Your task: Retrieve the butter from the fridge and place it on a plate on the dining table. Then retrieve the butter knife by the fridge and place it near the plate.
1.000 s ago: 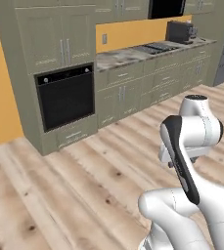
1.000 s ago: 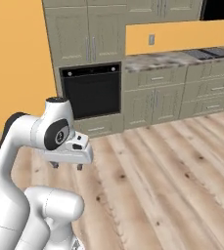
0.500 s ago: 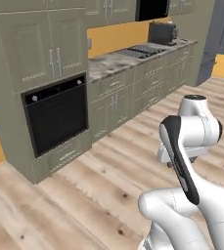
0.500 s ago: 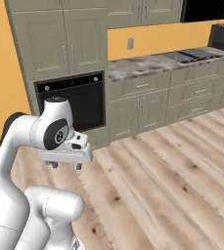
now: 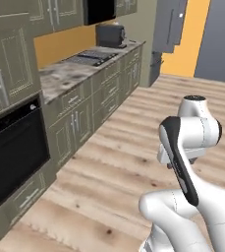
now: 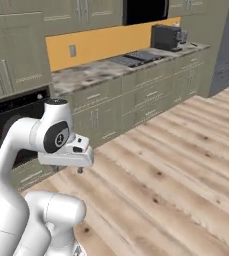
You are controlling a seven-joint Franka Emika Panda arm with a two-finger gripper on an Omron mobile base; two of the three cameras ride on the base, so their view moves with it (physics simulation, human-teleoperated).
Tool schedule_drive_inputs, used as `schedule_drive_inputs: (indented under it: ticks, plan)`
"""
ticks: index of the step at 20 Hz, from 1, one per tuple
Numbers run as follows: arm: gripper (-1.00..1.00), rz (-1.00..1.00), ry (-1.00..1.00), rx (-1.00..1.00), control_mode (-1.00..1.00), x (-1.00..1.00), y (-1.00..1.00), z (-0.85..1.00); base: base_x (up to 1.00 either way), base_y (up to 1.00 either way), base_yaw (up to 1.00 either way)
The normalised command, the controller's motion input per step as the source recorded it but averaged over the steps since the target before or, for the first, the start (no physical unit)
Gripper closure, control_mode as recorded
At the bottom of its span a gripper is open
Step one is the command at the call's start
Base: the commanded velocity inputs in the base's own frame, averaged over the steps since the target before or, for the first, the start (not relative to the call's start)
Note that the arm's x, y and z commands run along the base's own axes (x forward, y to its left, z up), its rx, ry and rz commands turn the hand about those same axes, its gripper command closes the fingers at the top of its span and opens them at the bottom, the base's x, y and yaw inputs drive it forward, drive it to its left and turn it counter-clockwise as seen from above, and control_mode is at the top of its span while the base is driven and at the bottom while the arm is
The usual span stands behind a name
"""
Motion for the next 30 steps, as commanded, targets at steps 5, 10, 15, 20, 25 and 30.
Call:
schedule_drive_inputs:
  ticks: [5,10,15,20,25,30]
  plan:
    - [-1.0,0.0,0.0,0.0,1.0,0.0,0.0,0.0,1.0,-0.01,-0.51]
    - [-1.0,0.0,0.0,0.0,1.0,0.0,0.0,0.0,1.0,0.0,-0.46]
    - [-1.0,0.0,0.0,0.0,1.0,0.0,0.0,0.0,1.0,0.04,-0.41]
    - [-1.0,0.0,0.0,0.0,1.0,0.0,0.0,0.0,1.0,0.26,-0.37]
    - [-1.0,0.0,0.0,0.0,1.0,0.0,0.0,0.0,1.0,0.39,-0.34]
    - [-1.0,0.0,0.0,0.0,1.0,0.0,0.0,0.0,1.0,0.39,-0.3]
